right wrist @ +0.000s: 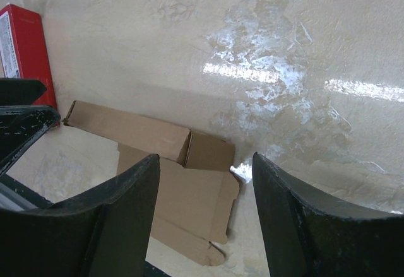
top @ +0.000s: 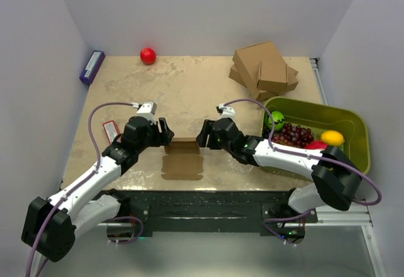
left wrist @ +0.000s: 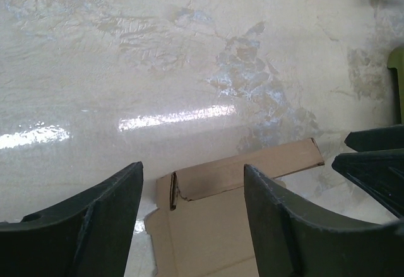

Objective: Fold the paper box

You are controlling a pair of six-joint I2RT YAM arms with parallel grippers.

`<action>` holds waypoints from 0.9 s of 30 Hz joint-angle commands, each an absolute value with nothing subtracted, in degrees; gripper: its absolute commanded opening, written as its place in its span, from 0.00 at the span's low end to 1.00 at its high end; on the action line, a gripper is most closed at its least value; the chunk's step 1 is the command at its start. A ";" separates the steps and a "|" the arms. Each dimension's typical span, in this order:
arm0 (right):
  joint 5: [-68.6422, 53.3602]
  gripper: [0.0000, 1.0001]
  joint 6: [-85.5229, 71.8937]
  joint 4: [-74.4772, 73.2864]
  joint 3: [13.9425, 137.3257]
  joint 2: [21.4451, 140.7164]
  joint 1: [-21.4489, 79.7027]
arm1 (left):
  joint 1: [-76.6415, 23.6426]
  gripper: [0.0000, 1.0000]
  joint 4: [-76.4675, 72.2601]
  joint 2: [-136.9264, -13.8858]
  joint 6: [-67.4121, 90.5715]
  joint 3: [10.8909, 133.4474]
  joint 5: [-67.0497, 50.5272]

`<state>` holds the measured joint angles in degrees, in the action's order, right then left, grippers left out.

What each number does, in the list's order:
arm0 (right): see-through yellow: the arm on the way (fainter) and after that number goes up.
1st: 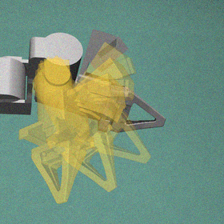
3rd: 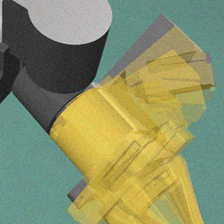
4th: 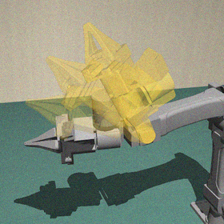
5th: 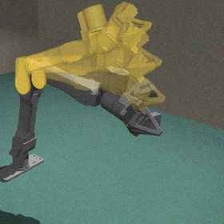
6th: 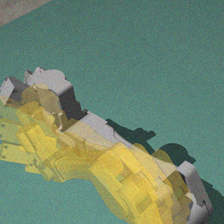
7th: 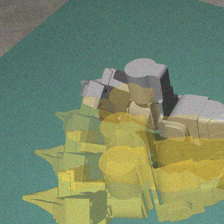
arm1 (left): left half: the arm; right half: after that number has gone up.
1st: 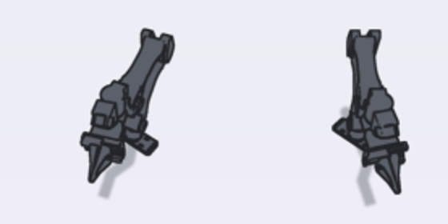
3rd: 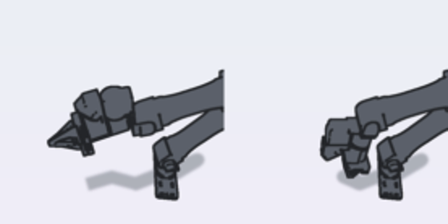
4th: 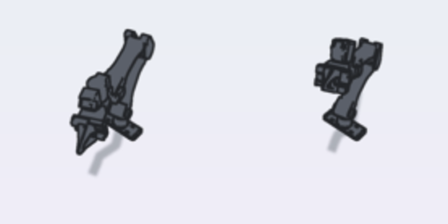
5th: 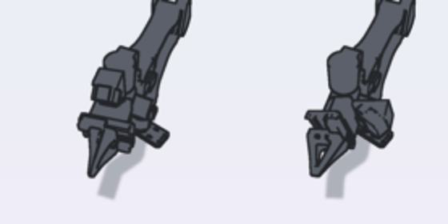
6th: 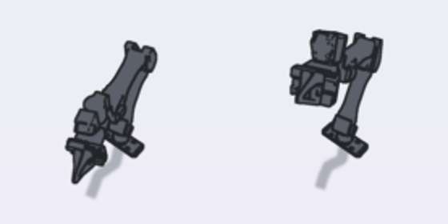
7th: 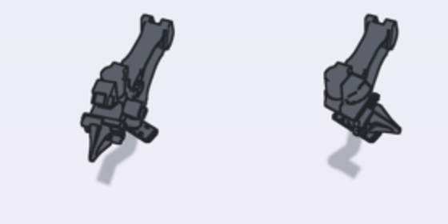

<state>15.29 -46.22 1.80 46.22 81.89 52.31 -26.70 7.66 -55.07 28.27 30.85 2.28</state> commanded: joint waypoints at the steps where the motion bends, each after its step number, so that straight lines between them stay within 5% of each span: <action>1: 15.38 0.63 -47.29 4.83 48.60 83.05 52.03 | -25.49 0.66 3.17 -55.37 27.25 29.36 0.35; 19: 13.80 0.60 -47.55 6.15 48.60 84.03 51.94 | -24.70 0.51 0.97 -56.16 28.04 25.93 -0.97; 25: 13.19 0.61 -47.64 6.07 49.74 83.67 51.94 | -24.61 0.52 0.97 -55.81 28.21 25.75 -0.97; 27: 12.83 0.63 -47.03 5.89 49.92 83.67 51.94 | -24.61 0.59 1.23 -54.85 28.04 25.75 -0.88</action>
<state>13.65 -47.13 4.34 47.18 85.54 52.10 -25.12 3.29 -56.62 27.94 26.33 -0.27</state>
